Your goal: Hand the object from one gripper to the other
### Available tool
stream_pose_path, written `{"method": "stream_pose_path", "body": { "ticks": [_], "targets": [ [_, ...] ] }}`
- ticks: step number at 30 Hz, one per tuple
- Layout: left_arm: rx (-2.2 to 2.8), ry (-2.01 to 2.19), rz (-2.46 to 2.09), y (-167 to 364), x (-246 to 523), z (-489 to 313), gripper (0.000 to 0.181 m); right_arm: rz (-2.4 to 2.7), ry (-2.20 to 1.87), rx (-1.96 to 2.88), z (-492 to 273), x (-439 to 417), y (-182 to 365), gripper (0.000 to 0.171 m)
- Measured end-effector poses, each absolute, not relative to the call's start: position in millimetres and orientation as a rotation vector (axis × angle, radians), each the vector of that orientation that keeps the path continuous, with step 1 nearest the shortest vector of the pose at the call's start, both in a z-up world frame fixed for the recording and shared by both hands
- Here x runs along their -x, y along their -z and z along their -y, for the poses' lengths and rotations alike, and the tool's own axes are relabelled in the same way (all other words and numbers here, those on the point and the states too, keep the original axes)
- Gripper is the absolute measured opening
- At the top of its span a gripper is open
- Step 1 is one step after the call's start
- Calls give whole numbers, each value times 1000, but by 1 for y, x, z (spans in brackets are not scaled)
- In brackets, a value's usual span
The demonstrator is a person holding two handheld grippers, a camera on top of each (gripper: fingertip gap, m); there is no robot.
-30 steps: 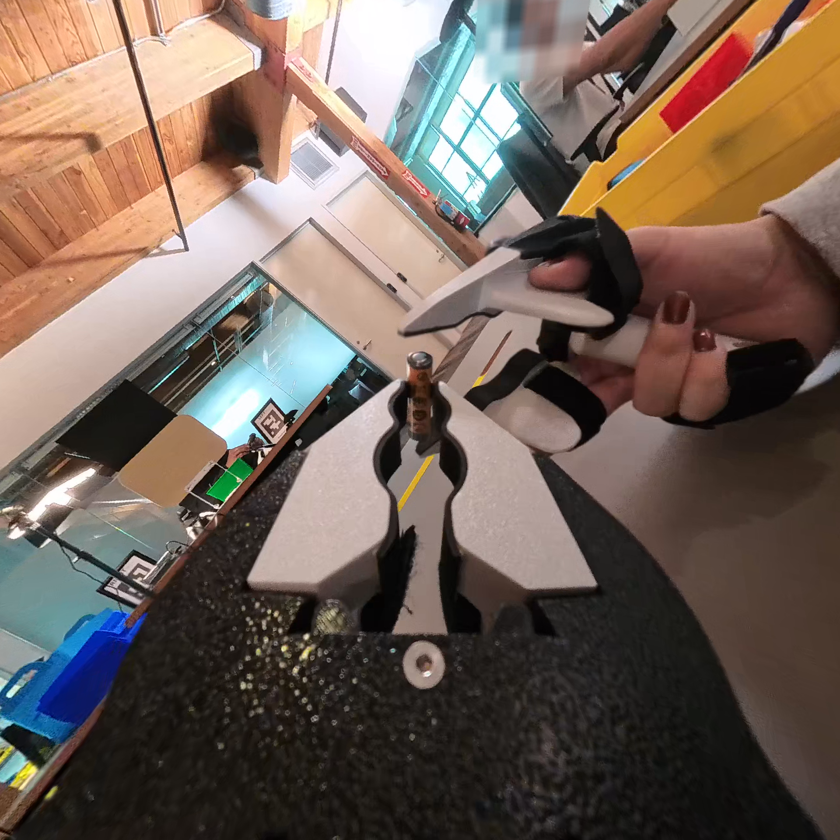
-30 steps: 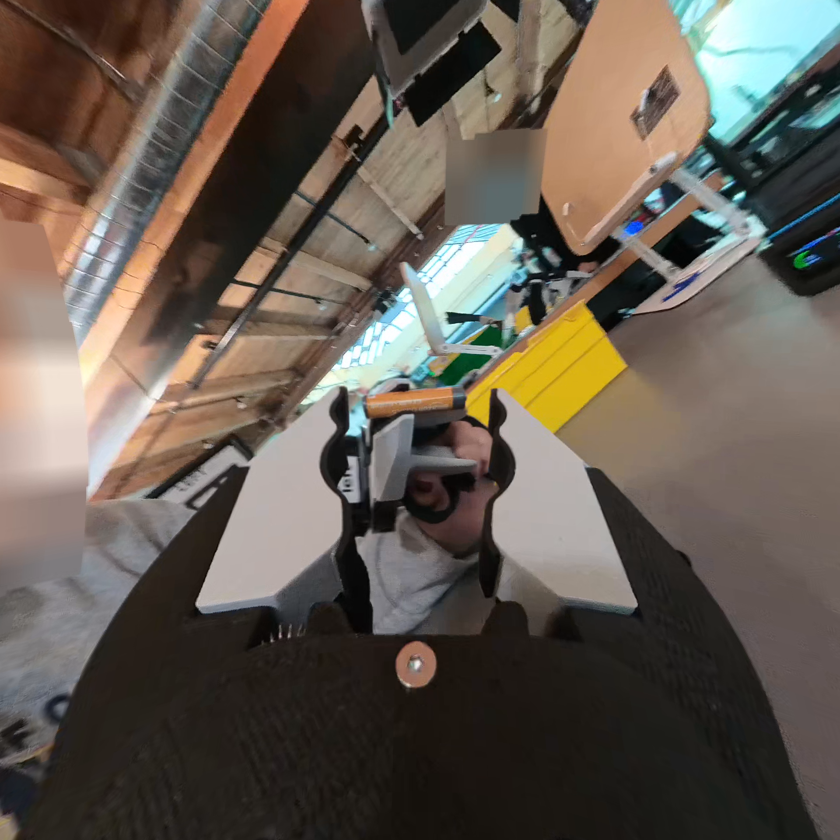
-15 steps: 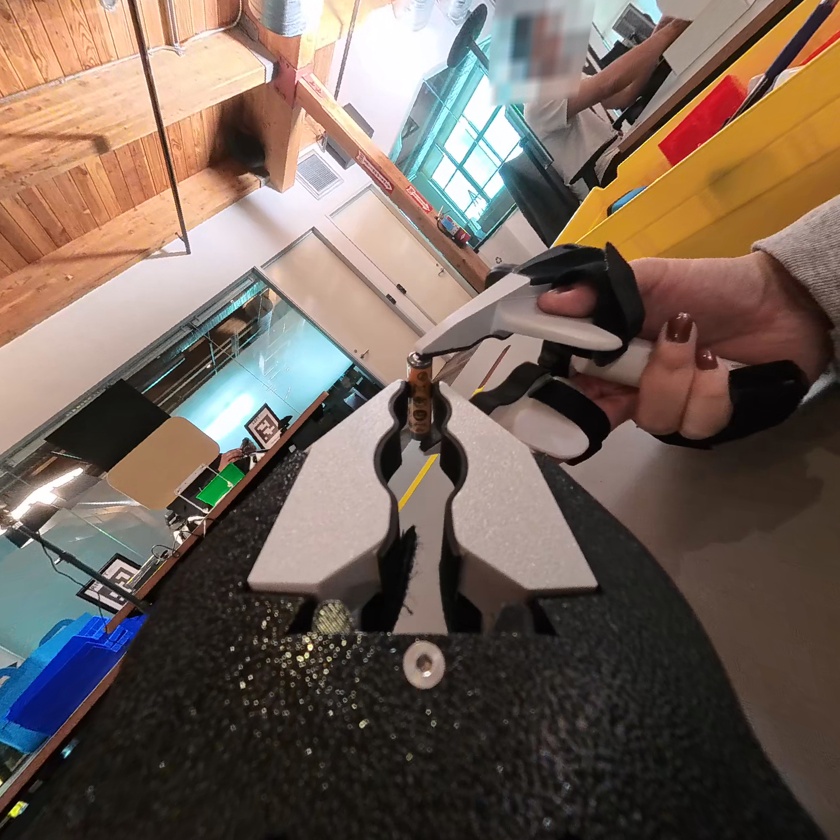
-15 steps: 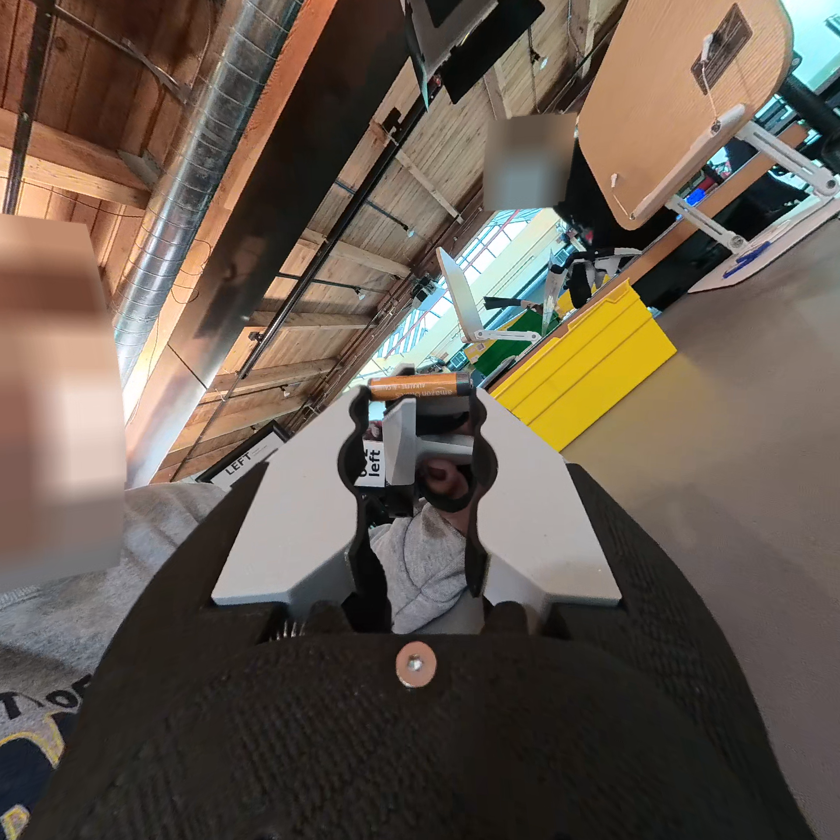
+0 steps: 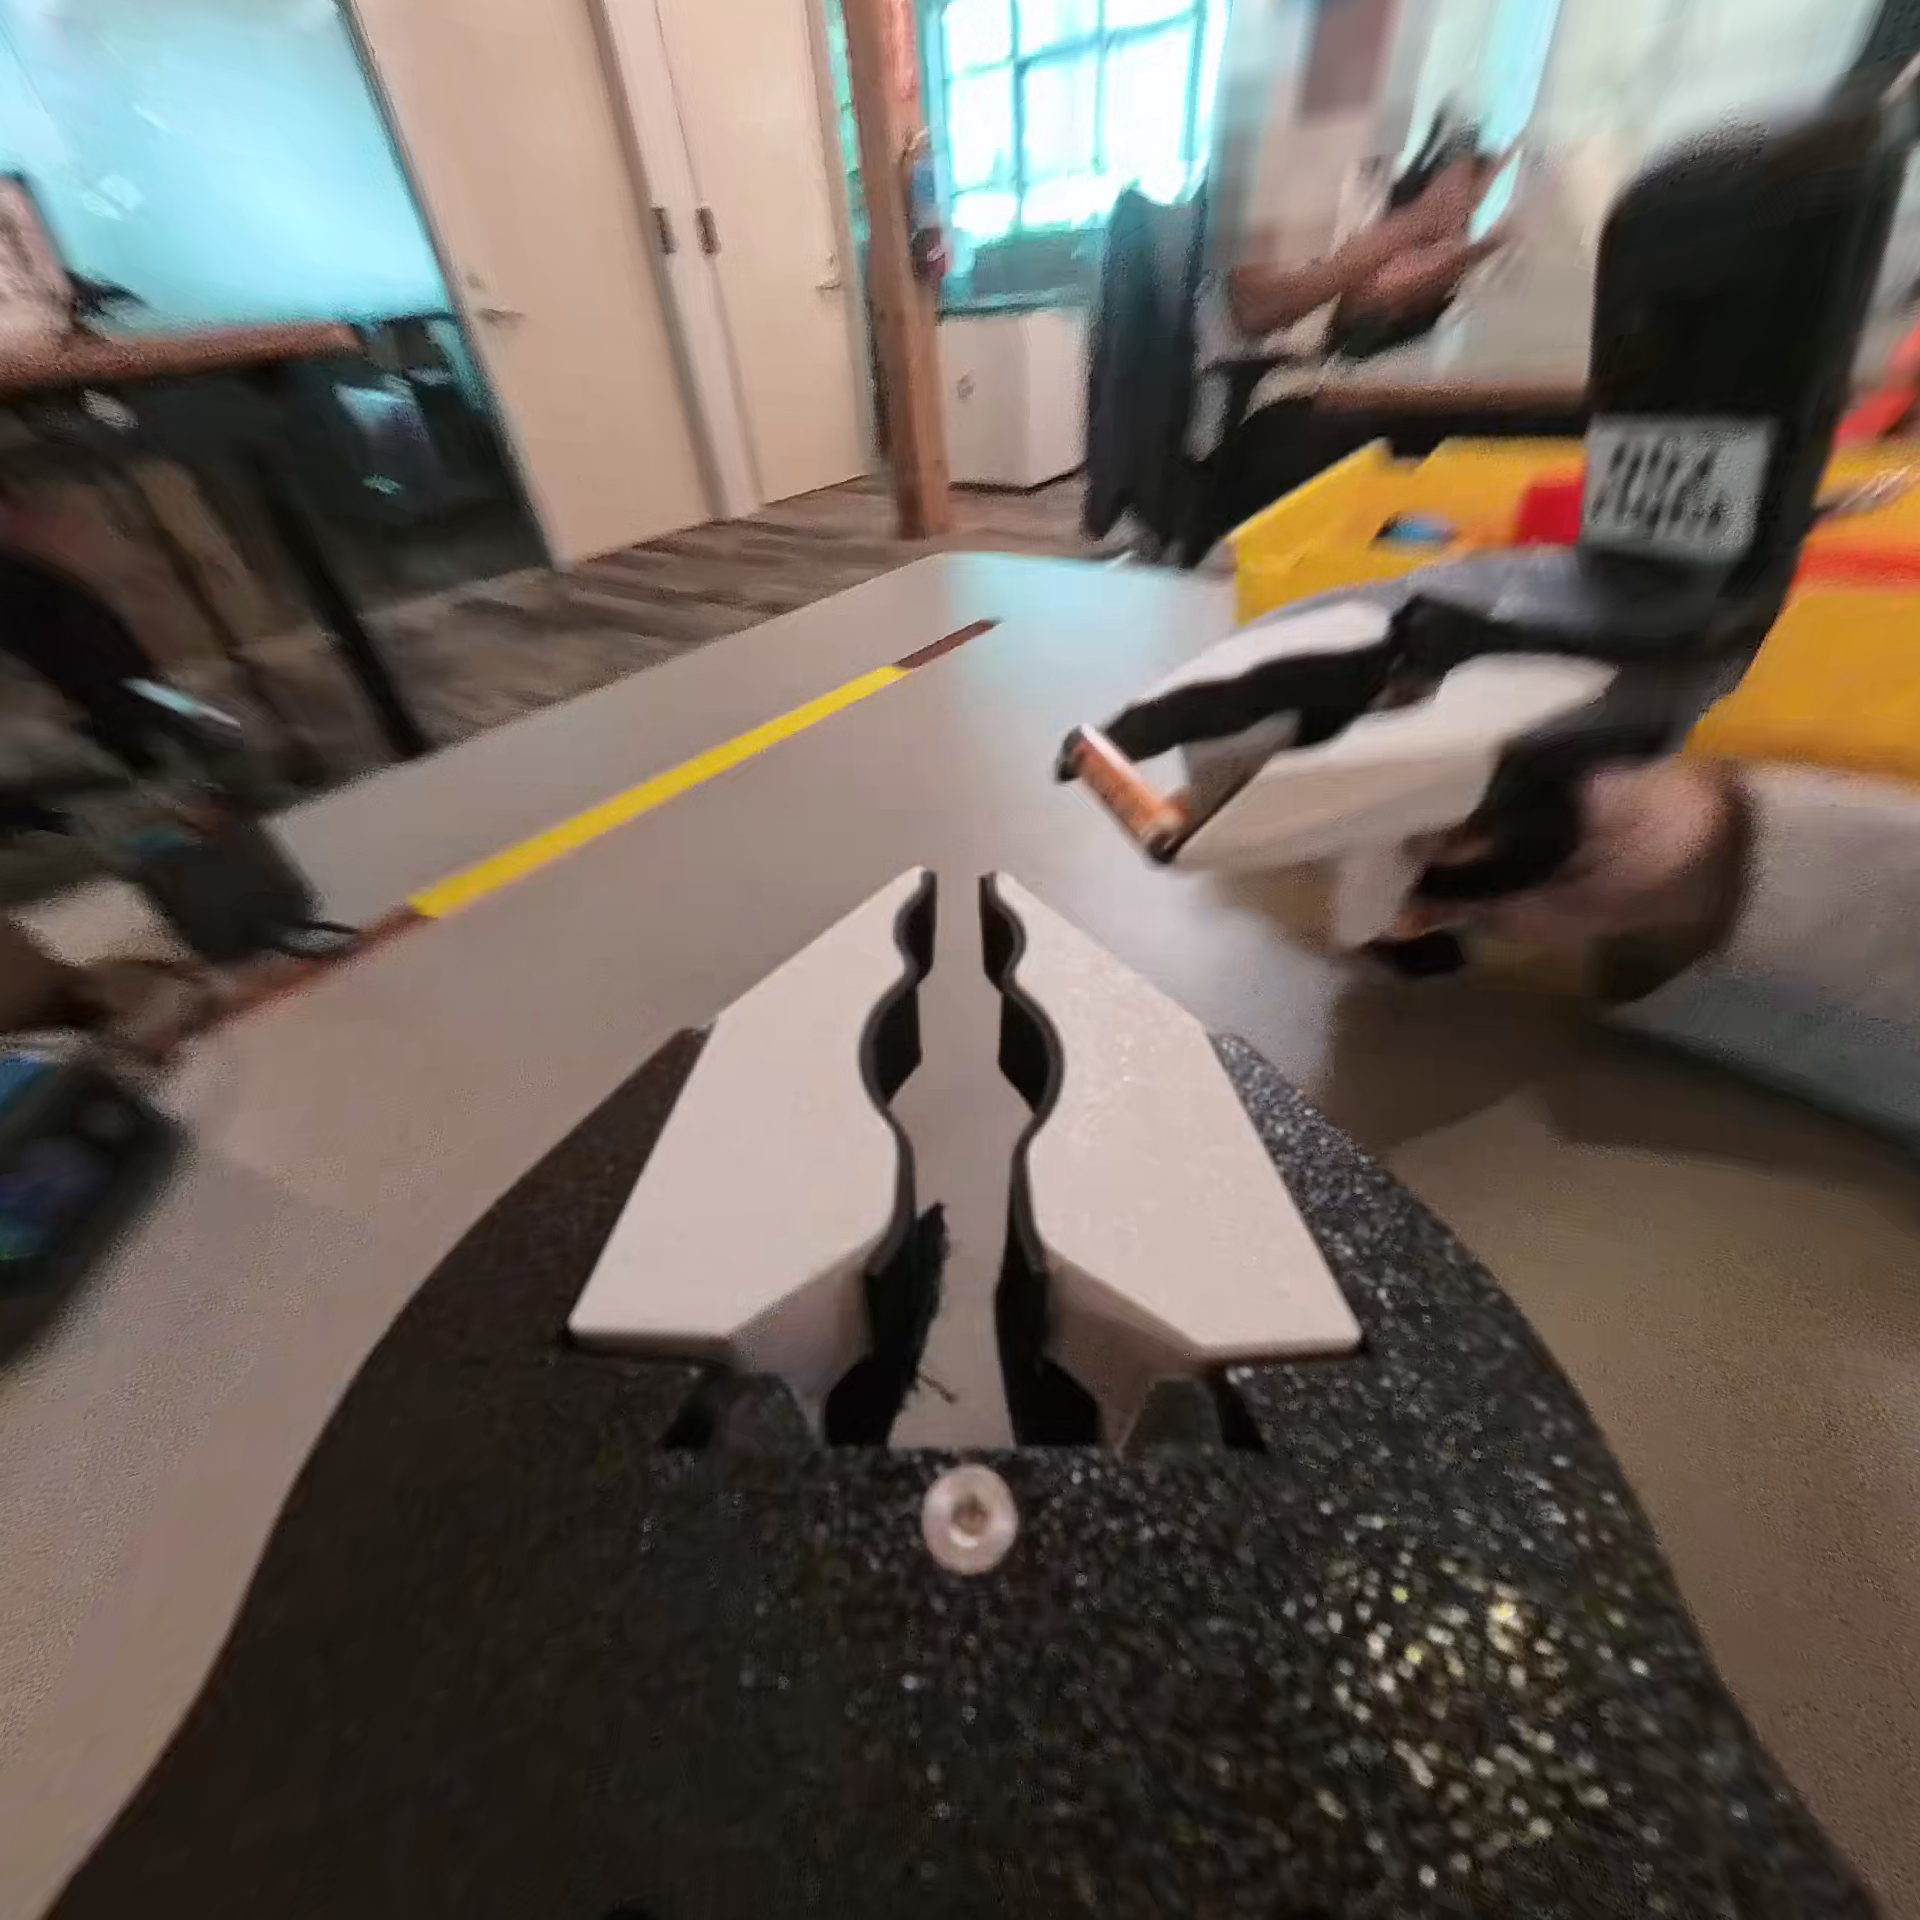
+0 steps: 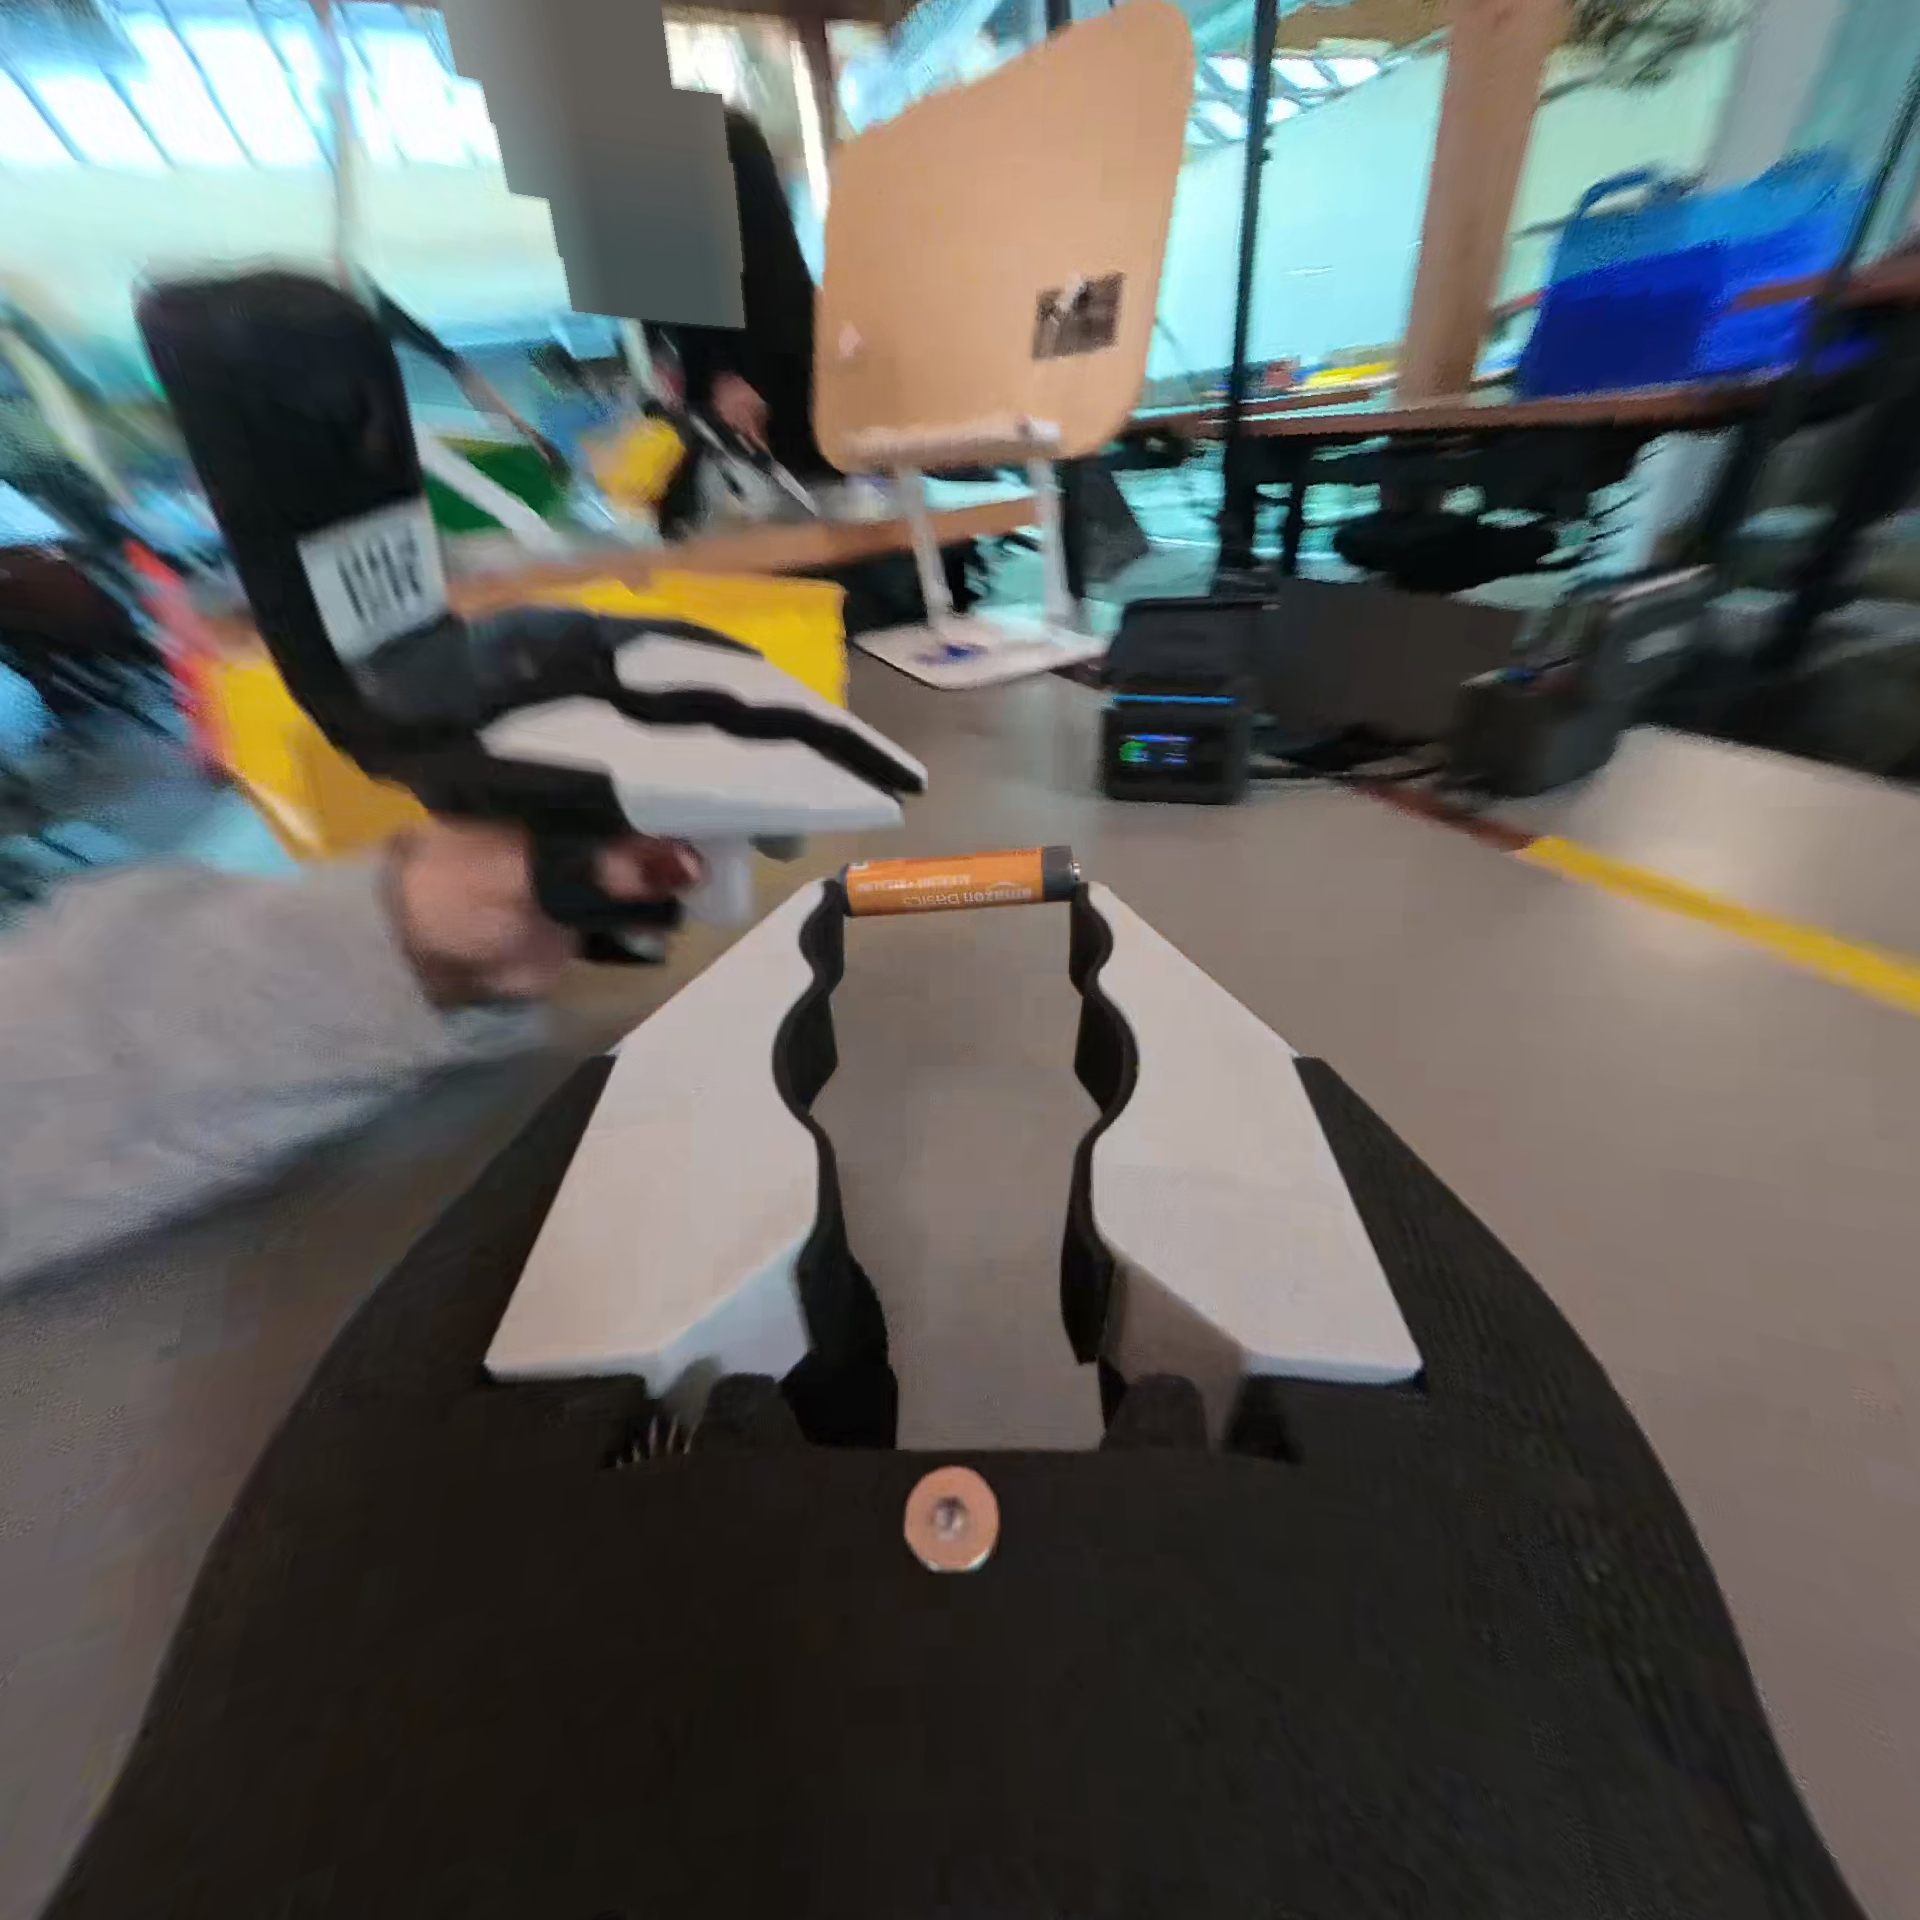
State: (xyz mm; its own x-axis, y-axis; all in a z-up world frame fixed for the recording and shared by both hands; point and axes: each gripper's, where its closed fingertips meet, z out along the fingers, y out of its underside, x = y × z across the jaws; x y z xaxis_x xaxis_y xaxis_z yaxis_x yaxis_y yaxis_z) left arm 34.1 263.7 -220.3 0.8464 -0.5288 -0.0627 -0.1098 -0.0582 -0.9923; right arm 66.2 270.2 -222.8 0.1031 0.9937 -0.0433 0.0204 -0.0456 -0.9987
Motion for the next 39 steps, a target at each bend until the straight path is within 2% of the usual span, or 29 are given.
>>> {"method": "stream_pose_path", "body": {
  "ticks": [1,5,10,13,15,18,25,29,33,39],
  "targets": [
    [1604,504,-470,218,-37,-262,8,1176,-1023,1274,-272,-66,226,43],
    [1610,940,-356,218,-47,-256,32,1333,-626,1100,-266,-61,234,43],
    [1719,1013,-423,238,-62,-253,41,1467,-352,870,-245,-50,240,43],
    [1760,1011,-512,246,-73,-247,32,1515,-288,802,-237,-46,243,43],
    [1763,1002,-572,250,-78,-243,9,1531,-269,786,-234,-45,245,43],
    [1713,987,-568,243,-78,-244,8,1490,-288,783,-233,-45,240,43],
    [1339,1215,-295,190,-60,-247,7,1148,-797,1009,-234,-44,203,42],
    [1073,1374,-223,161,-46,-234,7,1005,-1264,1159,-226,-41,193,22],
    [984,1442,-250,153,-49,-225,7,933,-1697,1231,-212,-37,190,25],
    [1005,1460,-317,156,-66,-221,7,851,-1939,1213,-205,-40,182,18]
  ]
}}
